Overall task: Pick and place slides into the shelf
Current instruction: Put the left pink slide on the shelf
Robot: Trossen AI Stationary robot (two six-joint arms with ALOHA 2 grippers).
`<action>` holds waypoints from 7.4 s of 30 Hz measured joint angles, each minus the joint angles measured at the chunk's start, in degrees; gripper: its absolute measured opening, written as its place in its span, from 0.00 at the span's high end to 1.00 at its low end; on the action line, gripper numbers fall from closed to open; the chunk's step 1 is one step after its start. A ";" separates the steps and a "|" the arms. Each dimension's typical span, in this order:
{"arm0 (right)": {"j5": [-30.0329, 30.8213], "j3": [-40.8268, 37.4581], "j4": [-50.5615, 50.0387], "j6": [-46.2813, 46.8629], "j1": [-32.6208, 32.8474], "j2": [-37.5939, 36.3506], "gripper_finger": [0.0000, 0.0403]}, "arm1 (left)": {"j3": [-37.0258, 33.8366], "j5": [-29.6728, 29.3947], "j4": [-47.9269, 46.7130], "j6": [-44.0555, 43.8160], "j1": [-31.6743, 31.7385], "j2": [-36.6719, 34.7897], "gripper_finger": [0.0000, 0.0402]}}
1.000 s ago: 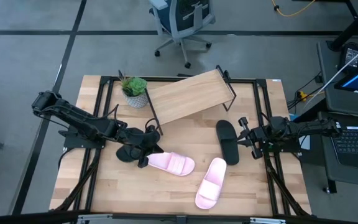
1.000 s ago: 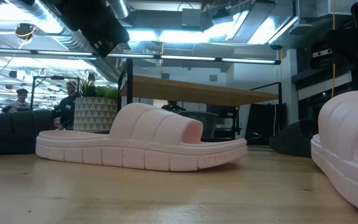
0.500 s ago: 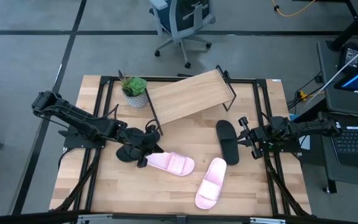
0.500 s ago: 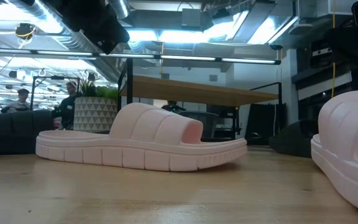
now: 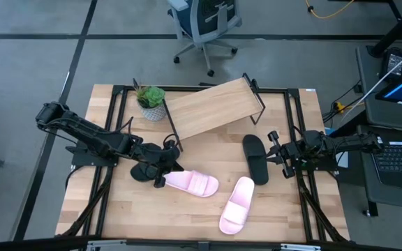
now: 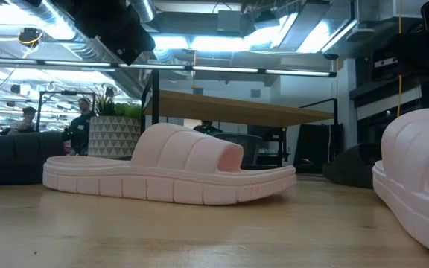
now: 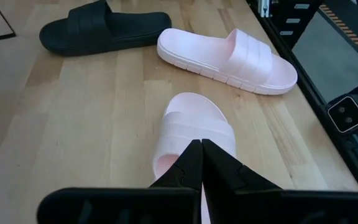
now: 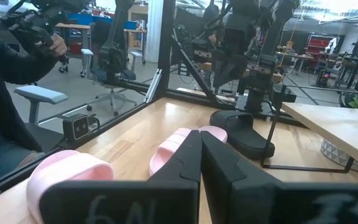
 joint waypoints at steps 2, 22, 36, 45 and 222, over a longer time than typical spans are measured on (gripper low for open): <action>0.01 0.00 0.00 0.04 0.00 0.00 0.98 | 0.00 0.00 0.00 0.00 0.00 0.00 1.00; 0.01 -0.01 -1.17 5.06 -0.01 0.00 0.98 | 0.00 0.02 -0.73 -0.08 0.01 0.00 1.00; 0.01 0.00 -1.06 4.29 0.00 0.00 0.98 | 0.00 3.48 -1.28 -8.92 -0.23 0.68 1.00; 0.00 -0.01 -1.20 4.24 0.00 0.00 0.98 | 0.00 3.37 -0.86 -23.91 -0.39 6.57 1.00; 0.00 0.01 -1.40 4.00 -0.02 0.02 0.98 | 0.00 8.02 18.17 -45.40 1.53 24.06 0.80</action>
